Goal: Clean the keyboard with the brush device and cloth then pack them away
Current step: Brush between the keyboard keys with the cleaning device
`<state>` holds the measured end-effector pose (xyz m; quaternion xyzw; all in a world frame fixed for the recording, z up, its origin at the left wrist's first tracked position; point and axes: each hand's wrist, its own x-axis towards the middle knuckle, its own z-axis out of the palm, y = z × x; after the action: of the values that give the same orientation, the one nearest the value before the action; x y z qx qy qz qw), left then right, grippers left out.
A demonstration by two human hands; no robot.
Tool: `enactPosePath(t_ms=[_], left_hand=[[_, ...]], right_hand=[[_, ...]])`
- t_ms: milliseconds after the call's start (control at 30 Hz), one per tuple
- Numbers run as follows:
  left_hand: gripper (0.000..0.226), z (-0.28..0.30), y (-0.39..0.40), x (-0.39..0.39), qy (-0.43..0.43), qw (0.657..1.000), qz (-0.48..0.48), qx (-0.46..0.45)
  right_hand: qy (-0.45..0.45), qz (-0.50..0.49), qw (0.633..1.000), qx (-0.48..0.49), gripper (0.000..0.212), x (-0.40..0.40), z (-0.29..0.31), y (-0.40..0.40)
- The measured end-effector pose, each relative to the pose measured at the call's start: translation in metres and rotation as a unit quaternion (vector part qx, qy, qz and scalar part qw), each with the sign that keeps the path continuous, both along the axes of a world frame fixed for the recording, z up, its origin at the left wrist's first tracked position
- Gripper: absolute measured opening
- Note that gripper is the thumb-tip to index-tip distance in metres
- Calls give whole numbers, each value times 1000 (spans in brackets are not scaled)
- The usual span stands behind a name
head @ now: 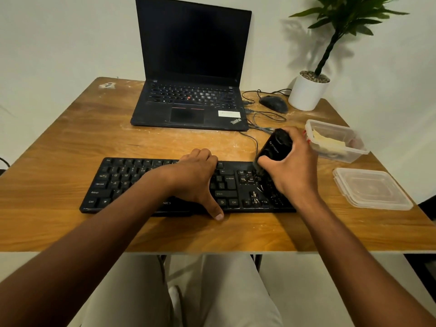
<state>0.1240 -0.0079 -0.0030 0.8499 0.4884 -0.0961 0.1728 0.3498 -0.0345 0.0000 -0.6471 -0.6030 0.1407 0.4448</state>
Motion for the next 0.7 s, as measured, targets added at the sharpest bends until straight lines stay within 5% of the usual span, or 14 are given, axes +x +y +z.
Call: enactPosePath(t_ms=[167, 400, 567, 700], left_hand=[[131, 0, 0, 0, -5, 1000, 3, -3], [132, 0, 0, 0, -2, 1000, 3, -4], [134, -1, 0, 0, 0, 1000, 2, 0], [135, 0, 1, 1, 4, 1000, 2, -5]], right_hand=[[-12, 99, 995, -29, 63, -7, -5, -4], [-47, 99, 993, -34, 65, 25, 15, 13], [-32, 253, 958, -132, 63, 18, 18, 4], [-38, 227, 967, -107, 62, 14, 16, 22]])
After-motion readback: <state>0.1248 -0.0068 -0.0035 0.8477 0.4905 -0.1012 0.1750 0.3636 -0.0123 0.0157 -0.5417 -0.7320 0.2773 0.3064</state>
